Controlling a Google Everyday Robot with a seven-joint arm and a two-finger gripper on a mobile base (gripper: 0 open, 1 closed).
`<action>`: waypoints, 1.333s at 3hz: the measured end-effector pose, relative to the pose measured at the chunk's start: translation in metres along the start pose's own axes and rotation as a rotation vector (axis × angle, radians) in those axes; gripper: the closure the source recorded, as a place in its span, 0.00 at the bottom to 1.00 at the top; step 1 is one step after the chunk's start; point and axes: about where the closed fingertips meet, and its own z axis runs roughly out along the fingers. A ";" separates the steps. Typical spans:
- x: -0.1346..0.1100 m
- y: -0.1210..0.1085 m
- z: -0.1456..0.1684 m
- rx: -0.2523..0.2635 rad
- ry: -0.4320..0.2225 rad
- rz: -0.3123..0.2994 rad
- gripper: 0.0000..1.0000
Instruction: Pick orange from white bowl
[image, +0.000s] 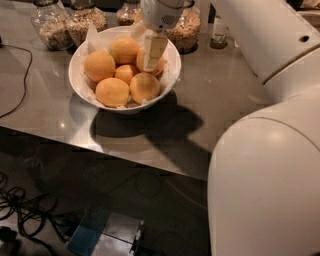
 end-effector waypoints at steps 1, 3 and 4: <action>0.011 -0.001 0.007 -0.022 0.017 0.007 0.30; 0.024 -0.005 0.019 -0.050 0.039 0.013 0.13; 0.028 -0.005 0.028 -0.064 0.041 0.013 0.19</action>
Offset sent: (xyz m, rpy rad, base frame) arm 0.0169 -0.0234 -0.0175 -0.0702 0.0548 -0.0183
